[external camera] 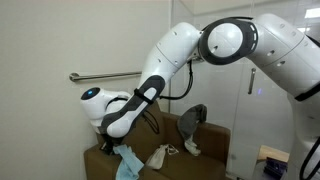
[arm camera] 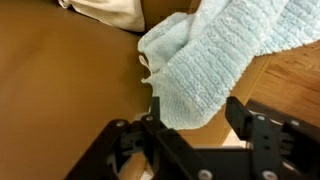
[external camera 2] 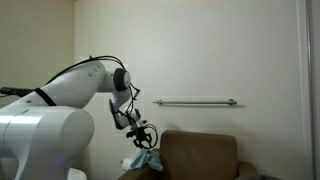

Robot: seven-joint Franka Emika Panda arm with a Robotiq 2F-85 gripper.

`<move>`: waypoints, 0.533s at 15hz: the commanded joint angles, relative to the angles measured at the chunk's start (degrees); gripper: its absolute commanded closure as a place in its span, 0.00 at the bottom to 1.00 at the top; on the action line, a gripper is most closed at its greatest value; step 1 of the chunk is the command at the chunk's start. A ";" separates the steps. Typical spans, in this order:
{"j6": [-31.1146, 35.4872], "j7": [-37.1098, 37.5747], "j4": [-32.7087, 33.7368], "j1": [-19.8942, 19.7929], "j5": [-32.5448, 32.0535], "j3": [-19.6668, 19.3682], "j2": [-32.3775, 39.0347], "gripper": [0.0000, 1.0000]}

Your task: Put the blue cloth on the arm of the couch

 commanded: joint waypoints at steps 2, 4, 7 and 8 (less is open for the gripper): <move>2.42 -1.87 -0.18 1.45 0.43 -0.60 -0.89 0.00; 6.31 -2.78 -1.08 1.62 0.14 -0.21 -1.62 0.00; 11.51 -1.46 -4.49 2.94 -1.07 -1.57 -5.25 0.00; 13.63 0.07 -7.01 3.93 -2.47 -2.80 -7.71 0.00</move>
